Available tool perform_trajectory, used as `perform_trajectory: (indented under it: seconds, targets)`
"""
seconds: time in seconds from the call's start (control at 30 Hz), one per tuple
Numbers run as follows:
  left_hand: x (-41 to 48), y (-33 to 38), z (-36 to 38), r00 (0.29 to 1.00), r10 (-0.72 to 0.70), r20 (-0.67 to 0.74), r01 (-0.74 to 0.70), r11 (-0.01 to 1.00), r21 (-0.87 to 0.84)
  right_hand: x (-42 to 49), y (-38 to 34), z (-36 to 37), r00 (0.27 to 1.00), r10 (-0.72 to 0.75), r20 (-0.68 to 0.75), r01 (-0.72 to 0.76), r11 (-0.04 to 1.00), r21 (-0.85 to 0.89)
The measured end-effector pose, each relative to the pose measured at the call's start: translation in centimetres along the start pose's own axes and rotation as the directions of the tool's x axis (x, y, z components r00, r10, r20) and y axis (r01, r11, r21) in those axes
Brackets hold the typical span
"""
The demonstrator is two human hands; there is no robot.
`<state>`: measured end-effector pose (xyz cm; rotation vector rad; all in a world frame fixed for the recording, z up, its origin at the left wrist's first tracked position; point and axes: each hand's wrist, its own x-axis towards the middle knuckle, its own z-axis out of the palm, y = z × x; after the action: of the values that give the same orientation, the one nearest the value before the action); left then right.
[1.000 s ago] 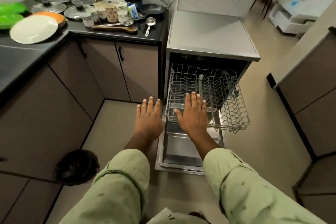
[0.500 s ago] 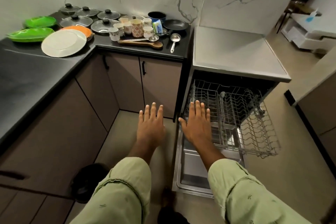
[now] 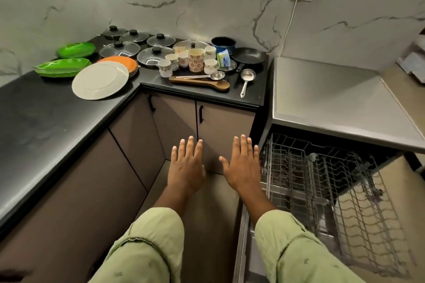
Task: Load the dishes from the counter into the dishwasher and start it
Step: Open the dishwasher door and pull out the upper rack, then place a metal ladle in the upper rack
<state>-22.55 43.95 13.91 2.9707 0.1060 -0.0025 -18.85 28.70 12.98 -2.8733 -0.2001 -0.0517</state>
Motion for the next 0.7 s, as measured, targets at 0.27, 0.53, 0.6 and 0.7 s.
perform_trajectory:
  seconds: [0.27,0.53,0.6,0.7]
  targets:
    - [6.9,-1.0,-0.2,0.998,-0.012,0.063,0.012,1.000,0.000,7.5,0.0,0.4,1.000,0.004,0.017,-0.004,1.000,-0.004]
    - [16.1,-1.7,0.0,0.992,0.072,0.099,-0.072,0.997,-0.001,15.0,-0.1,1.2,0.997,0.072,0.009,-0.072,0.996,-0.051]
    - [18.6,-2.1,0.0,0.988,0.105,0.115,-0.104,0.994,-0.012,17.0,-0.3,1.3,0.995,0.096,0.010,-0.095,0.993,-0.064]
    - [22.5,-2.6,-0.3,0.978,0.157,0.134,-0.155,0.988,-0.027,20.0,-0.5,1.0,0.990,0.141,-0.012,-0.142,0.987,-0.071]
